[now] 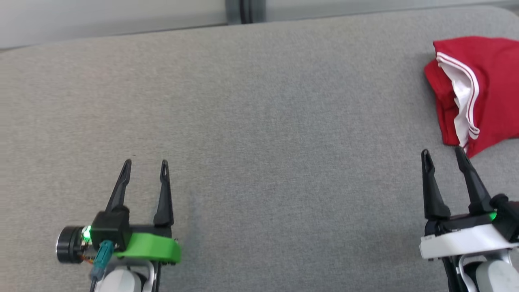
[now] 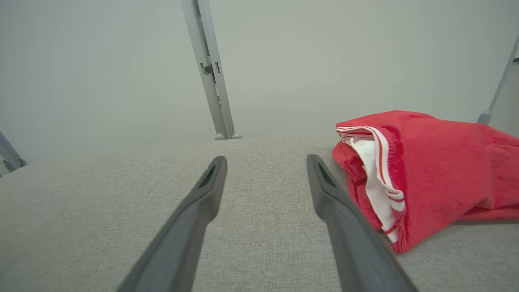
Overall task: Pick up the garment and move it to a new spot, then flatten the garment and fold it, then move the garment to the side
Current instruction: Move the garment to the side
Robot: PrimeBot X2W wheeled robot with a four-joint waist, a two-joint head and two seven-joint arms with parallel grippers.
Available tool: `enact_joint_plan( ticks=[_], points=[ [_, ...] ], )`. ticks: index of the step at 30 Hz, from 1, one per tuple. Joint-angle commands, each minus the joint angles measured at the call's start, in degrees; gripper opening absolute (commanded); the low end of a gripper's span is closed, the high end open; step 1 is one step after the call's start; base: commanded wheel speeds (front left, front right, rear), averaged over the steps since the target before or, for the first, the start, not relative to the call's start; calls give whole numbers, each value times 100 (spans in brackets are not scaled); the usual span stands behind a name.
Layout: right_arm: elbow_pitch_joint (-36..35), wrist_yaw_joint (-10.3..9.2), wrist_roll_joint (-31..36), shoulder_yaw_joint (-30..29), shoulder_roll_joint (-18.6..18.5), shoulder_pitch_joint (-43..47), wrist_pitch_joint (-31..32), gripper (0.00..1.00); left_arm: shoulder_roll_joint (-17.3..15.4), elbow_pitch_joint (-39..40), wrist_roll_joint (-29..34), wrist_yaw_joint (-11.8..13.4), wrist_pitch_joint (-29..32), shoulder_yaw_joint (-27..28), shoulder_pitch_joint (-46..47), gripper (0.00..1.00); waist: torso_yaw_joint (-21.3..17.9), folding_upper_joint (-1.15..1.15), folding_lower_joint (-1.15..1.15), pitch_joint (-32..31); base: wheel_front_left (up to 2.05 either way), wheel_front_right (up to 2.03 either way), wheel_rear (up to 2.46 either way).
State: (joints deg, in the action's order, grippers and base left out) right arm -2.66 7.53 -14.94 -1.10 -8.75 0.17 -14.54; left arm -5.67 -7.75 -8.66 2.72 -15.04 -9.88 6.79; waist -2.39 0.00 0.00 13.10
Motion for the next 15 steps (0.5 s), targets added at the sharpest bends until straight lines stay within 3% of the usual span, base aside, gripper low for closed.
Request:
enact_joint_plan(
  ticks=[1, 15],
  points=[
    [-68, -10, 42, -4, 38, 165, 49, 100, -41, -18, -33, -16, -14, 34, -169, 100, 366, 0, 0, -499, 0, 0, 0],
    [-450, -9, 278, -162, 245, 1206, 525, 100, -150, -227, -172, -237, -16, 162, -937, 100, 311, 0, 0, -1322, 0, 0, 0]
  ],
)
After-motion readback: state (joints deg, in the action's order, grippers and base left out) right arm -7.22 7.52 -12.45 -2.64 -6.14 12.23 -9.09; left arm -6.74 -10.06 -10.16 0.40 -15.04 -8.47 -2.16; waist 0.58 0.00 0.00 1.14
